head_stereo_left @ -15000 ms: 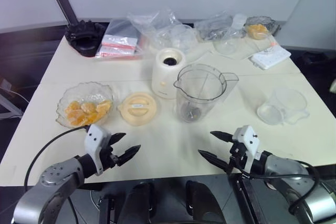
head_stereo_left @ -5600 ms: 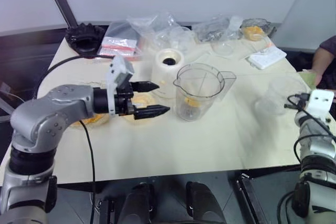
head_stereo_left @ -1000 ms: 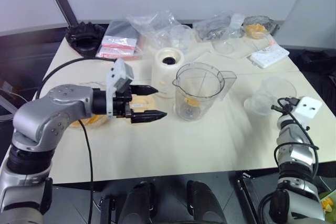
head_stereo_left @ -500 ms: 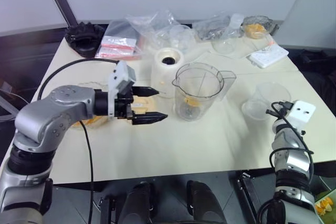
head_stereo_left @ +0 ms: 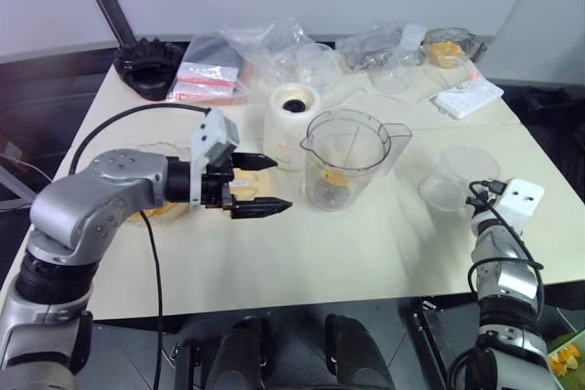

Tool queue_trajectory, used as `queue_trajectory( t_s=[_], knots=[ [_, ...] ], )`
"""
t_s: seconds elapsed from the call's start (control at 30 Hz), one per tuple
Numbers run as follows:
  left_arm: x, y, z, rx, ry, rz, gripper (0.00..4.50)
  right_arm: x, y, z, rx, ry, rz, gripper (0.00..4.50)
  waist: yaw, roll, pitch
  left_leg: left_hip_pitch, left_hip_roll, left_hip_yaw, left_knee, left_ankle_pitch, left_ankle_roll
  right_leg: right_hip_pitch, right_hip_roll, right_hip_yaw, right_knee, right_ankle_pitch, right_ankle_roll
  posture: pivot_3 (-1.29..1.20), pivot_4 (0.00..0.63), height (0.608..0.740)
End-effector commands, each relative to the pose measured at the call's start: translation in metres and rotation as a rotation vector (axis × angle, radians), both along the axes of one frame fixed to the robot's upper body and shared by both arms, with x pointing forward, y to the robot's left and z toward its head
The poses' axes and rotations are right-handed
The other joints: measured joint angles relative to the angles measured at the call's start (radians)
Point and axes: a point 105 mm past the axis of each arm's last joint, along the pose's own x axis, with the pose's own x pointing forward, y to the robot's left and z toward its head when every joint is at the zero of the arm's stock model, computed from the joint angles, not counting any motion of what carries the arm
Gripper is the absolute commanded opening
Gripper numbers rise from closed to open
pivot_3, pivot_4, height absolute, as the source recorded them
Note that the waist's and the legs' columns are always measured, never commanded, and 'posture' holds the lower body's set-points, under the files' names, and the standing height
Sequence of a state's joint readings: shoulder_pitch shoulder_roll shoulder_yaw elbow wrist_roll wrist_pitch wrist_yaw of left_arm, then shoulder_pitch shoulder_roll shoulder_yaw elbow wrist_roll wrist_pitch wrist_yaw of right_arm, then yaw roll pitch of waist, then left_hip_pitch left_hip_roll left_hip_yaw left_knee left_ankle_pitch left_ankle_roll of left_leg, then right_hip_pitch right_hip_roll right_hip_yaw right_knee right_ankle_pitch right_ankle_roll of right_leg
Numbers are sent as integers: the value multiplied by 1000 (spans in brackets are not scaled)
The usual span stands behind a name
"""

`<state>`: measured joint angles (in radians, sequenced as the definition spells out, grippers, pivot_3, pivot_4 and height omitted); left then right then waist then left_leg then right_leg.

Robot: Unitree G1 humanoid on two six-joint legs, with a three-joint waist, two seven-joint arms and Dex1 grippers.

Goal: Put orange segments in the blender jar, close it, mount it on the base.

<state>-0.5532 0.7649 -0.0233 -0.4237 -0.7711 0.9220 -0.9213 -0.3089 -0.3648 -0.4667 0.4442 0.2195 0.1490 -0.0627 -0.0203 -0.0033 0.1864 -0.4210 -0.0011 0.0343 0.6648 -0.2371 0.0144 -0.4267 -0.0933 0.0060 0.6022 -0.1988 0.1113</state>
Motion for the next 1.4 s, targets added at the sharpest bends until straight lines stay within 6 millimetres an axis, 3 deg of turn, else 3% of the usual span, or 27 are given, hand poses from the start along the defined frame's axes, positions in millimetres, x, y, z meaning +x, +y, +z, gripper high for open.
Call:
queue_trajectory(
  t_s=[0.03,0.1,0.4,0.6,0.87,0.97,1.07,1.17,1.4],
  knots=[
    [-1,-1,8,6,-50,-17,4500,0,-2,5,-23,-7,11,3441,-2,0,0,0,0,0,0,0,0,0,0,0,0,0,0,0,150,740],
    [-1,0,8,10,-51,-20,4500,-1,-3,7,-40,-5,17,4454,-2,0,0,0,0,0,0,0,0,0,0,0,0,0,0,0,150,740],
    [1,1,5,9,-45,-21,4500,-20,7,11,-91,-12,50,4485,3,0,0,0,0,0,0,0,0,0,0,0,-1,0,0,0,150,740],
    [10,8,3,18,-42,19,4500,-39,21,30,-130,-87,99,4485,3,0,0,0,1,-1,-1,0,0,0,1,0,-1,0,0,0,150,740],
    [56,51,-30,215,-70,158,4500,-99,41,61,-140,-116,262,4485,7,0,0,-1,4,-1,-1,0,0,0,1,0,-2,0,0,0,150,740],
    [89,61,-52,312,-93,233,4500,-119,61,68,-77,-87,424,4485,12,0,-1,-1,5,0,-1,-1,-1,0,0,0,-4,0,-2,0,150,740],
    [112,58,-70,375,-92,252,4500,-137,86,67,-19,-16,635,4485,28,-1,-1,-3,6,-1,-1,-1,-1,-1,-1,-3,-6,0,-1,0,150,740],
    [122,51,-83,458,-115,170,4500,-144,100,69,33,28,756,4485,35,-1,-1,-7,6,-1,-2,-1,0,-3,-1,-6,-7,0,-1,0,150,740],
    [137,47,-98,627,-150,69,4500,-133,125,90,66,-2,908,4485,35,-7,2,-11,6,-1,0,-2,1,-5,-1,-6,-8,0,-1,0,150,740]
  ],
)
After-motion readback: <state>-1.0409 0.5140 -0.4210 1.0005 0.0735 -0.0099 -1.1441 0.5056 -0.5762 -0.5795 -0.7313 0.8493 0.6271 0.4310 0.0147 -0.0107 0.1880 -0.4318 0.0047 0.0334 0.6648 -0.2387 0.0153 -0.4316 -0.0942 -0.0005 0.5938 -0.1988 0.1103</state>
